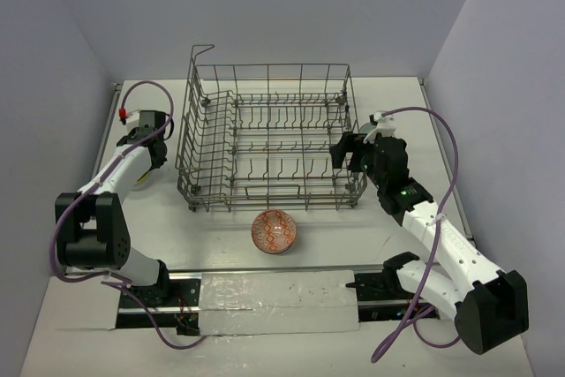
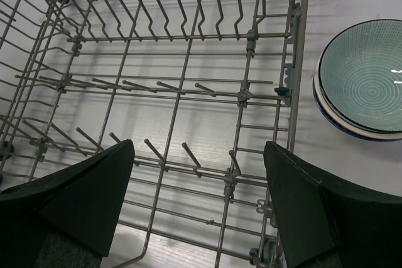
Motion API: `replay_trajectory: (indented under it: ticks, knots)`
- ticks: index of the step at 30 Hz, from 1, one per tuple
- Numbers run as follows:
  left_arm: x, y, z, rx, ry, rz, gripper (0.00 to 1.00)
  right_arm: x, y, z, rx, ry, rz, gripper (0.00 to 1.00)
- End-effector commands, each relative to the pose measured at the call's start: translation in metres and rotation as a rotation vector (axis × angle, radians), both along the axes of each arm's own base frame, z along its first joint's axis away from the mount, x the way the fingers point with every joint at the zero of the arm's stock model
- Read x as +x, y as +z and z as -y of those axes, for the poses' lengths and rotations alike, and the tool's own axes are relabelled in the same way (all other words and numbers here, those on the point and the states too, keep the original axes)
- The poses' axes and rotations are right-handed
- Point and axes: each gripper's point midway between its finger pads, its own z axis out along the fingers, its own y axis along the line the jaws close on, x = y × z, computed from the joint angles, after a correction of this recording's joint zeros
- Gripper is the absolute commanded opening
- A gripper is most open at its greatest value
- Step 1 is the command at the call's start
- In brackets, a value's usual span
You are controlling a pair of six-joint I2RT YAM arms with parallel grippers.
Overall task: Load the bowls into the dish rack
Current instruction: Pick up the bowl from the bowl.
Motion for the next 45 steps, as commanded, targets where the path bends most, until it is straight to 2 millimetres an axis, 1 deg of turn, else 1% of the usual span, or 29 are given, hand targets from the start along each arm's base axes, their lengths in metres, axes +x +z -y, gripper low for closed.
replay_trajectory:
  ticks: [1,7,18,21,24,25,33,35,38,45]
  knots:
    - [0.01,0.011,-0.003,0.006,0.016,0.031,0.26,0.009,0.029,-0.002,0.017,-0.006,0.067,0.91]
    - [0.009,0.016,-0.006,0.02,0.026,0.043,0.21,0.009,0.029,-0.003,0.016,-0.006,0.065,0.91]
    - [0.008,0.028,-0.007,0.026,0.034,0.079,0.18,0.009,0.028,-0.002,0.015,-0.008,0.064,0.91]
    - [0.009,0.033,-0.007,0.022,0.03,0.095,0.16,0.009,0.027,-0.002,0.016,-0.009,0.062,0.91]
    - [0.009,0.037,-0.006,0.019,0.026,0.109,0.1,0.01,0.026,-0.002,0.013,-0.008,0.06,0.91]
    - [0.009,0.037,-0.006,0.018,0.025,0.11,0.09,0.01,0.026,-0.002,0.013,-0.008,0.06,0.91]
    - [0.009,0.044,-0.004,0.012,0.017,0.133,0.08,0.01,0.025,-0.002,0.012,-0.01,0.057,0.91]
    - [0.009,0.044,-0.004,0.011,0.016,0.136,0.06,0.01,0.025,-0.002,0.014,-0.009,0.057,0.91]
    - [0.009,0.044,-0.005,0.016,0.02,0.133,0.08,0.009,0.026,-0.002,0.013,-0.008,0.058,0.91]
    - [0.008,0.044,-0.006,0.026,0.025,0.129,0.19,0.01,0.025,-0.002,0.014,-0.009,0.057,0.91]
